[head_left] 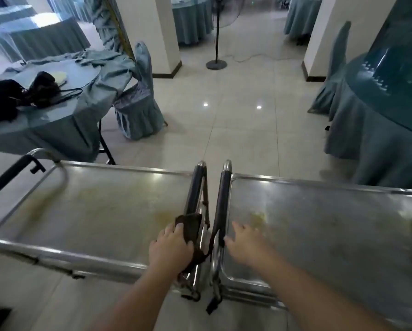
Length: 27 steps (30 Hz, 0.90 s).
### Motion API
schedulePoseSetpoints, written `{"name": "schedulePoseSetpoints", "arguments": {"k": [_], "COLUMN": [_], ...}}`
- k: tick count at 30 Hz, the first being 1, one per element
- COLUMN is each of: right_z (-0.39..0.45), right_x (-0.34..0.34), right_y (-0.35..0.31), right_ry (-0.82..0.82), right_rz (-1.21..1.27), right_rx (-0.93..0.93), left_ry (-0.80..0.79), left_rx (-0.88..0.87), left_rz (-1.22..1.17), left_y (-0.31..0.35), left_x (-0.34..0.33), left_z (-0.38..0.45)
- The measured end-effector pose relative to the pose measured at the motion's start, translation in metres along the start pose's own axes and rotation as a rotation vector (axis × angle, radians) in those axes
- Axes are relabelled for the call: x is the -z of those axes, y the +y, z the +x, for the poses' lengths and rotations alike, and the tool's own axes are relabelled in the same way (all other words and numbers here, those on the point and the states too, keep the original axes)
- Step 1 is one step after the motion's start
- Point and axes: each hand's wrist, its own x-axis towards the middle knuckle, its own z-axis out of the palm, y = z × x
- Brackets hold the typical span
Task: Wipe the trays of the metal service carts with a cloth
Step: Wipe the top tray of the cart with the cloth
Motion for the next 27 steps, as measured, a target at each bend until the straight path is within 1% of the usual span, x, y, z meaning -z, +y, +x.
{"name": "schedulePoseSetpoints", "arguments": {"k": [3, 9, 17, 23, 25, 27], "right_z": [-0.003, -0.009, -0.007, -0.008, -0.009, -0.011], "right_x": [-0.016, -0.035, -0.045, -0.042, -0.04, -0.037], "right_y": [-0.017, -0.049, -0.052, -0.047, -0.047, -0.047], "right_ry": [0.003, -0.041, -0.007, -0.015, -0.031, -0.045], "right_rz": [-0.028, -0.11, -0.066, 0.057, 0.162, 0.321], "right_rx": [0.048, 0.07, 0.068, 0.07, 0.075, 0.07], "left_ry": [-0.01, -0.151, -0.037, 0.023, 0.025, 0.044], "left_rx": [0.063, 0.171, 0.208, 0.178, 0.161, 0.125], "left_rz": [-0.112, -0.301, -0.509, -0.564, -0.613, -0.651], "left_y": [-0.023, -0.045, -0.051, -0.055, -0.055, -0.055], "left_x": [-0.012, -0.038, -0.049, -0.041, -0.035, -0.028], "left_z": [0.0, 0.012, 0.02, 0.017, 0.013, 0.008]}}
